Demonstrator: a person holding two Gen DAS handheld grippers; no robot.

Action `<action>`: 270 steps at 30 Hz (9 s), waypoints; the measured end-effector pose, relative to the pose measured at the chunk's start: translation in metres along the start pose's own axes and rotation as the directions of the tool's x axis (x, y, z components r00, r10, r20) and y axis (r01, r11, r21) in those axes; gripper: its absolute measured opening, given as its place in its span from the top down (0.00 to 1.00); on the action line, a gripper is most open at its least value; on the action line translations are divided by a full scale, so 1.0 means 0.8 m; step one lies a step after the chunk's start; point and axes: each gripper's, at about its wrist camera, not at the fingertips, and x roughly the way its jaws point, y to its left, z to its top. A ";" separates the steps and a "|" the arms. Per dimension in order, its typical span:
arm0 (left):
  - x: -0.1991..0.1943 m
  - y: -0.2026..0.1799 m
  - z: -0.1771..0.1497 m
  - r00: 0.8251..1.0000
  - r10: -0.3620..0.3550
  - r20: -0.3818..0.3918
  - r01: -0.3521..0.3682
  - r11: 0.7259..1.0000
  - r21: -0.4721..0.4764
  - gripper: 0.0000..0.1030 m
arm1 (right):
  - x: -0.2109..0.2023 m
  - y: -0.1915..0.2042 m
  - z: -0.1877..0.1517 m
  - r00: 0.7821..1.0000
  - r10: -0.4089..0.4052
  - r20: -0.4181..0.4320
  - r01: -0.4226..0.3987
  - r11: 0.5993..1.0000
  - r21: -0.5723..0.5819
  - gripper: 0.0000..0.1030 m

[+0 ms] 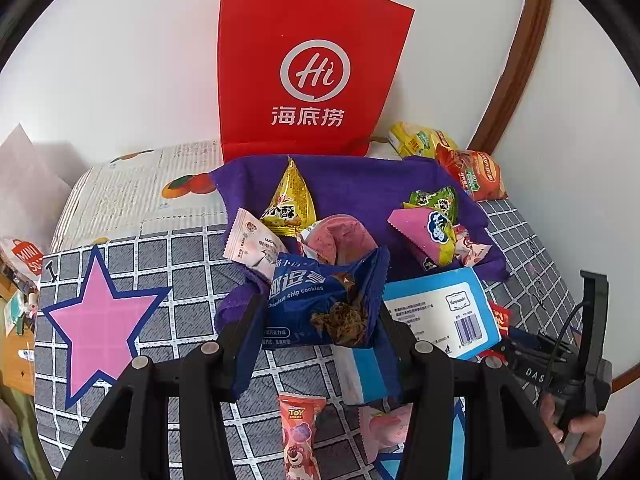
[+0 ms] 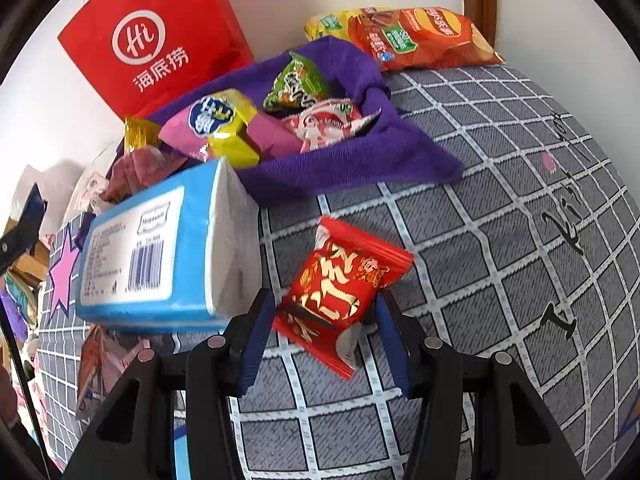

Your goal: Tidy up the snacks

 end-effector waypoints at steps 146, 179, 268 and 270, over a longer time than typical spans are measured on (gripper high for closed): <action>-0.031 0.091 -0.093 0.998 0.038 -0.050 -0.046 0.986 -0.160 0.38 | 0.016 0.161 -0.078 0.975 0.204 -0.085 -0.218 0.950 -0.223 0.26; -0.023 0.048 -0.118 0.996 0.034 -0.086 -0.044 0.992 -0.118 0.38 | -0.046 0.126 -0.092 0.988 0.147 0.057 -0.125 0.952 -0.280 0.45; -0.045 0.023 0.019 0.995 0.086 0.058 -0.083 0.995 -0.063 0.81 | -0.157 0.083 0.057 0.954 0.082 0.290 -0.021 0.978 -0.205 0.46; -0.039 0.024 0.027 0.994 0.089 0.057 -0.085 0.994 -0.066 0.81 | -0.152 0.084 0.066 0.954 0.082 0.290 -0.021 0.978 -0.207 0.46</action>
